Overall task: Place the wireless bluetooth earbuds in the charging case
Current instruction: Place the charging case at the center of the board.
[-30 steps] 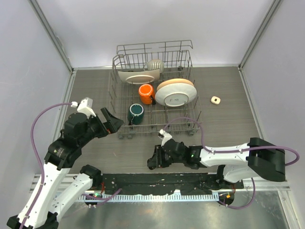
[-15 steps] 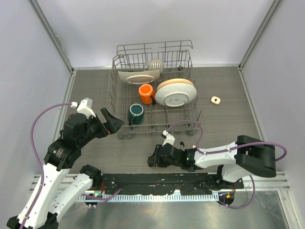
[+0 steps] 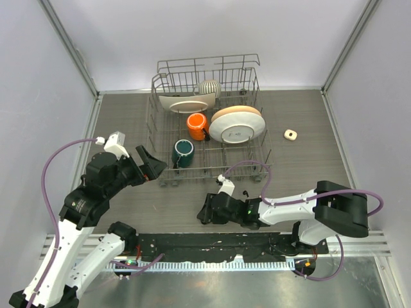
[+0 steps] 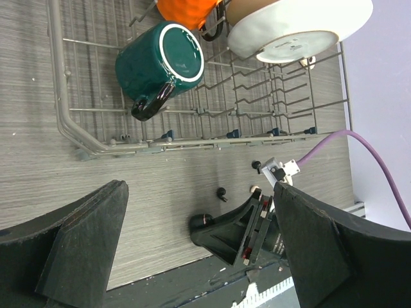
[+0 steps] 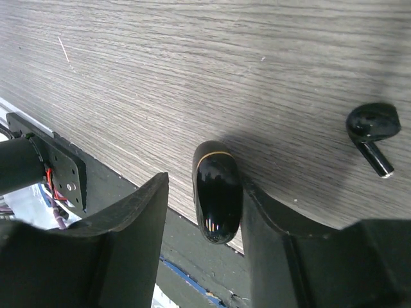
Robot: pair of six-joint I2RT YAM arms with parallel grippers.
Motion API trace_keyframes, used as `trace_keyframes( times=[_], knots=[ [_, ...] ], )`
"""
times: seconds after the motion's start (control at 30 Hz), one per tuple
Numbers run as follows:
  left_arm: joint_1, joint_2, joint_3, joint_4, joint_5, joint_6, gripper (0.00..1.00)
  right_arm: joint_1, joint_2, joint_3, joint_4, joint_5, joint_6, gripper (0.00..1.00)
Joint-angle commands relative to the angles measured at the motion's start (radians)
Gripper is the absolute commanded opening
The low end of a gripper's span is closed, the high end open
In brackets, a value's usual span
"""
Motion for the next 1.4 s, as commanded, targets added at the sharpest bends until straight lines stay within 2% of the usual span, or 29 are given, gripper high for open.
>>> trace_keyframes(
  times=[0.0,0.23,0.4,0.53,0.57,0.9,1.13,1.37],
  knots=[
    [-0.001,-0.002,0.012,0.0,0.008,0.027,1.0,0.006,-0.004,0.045,-0.04,0.057,0.002,0.54],
    [-0.001,-0.011,0.012,-0.012,-0.001,0.037,1.0,0.029,-0.022,0.094,-0.133,0.102,-0.027,0.61],
    [-0.001,-0.016,0.013,-0.017,-0.004,0.04,1.0,0.077,-0.021,0.177,-0.301,0.189,-0.079,0.67],
    [-0.001,-0.025,0.016,-0.026,-0.01,0.041,1.0,0.126,0.034,0.307,-0.468,0.31,-0.095,0.73],
    [-0.002,-0.029,0.018,-0.029,-0.011,0.043,1.0,0.152,0.083,0.359,-0.561,0.345,-0.083,0.74],
    [-0.002,-0.042,0.029,-0.046,-0.021,0.052,1.0,0.198,0.275,0.588,-0.911,0.442,0.069,0.74],
    [-0.001,-0.037,0.038,-0.05,-0.019,0.058,1.0,0.198,0.283,0.593,-0.91,0.423,0.105,0.74],
    [-0.002,-0.045,0.041,-0.061,-0.025,0.061,1.0,0.158,0.272,0.528,-0.772,0.34,0.077,0.69]
  ],
)
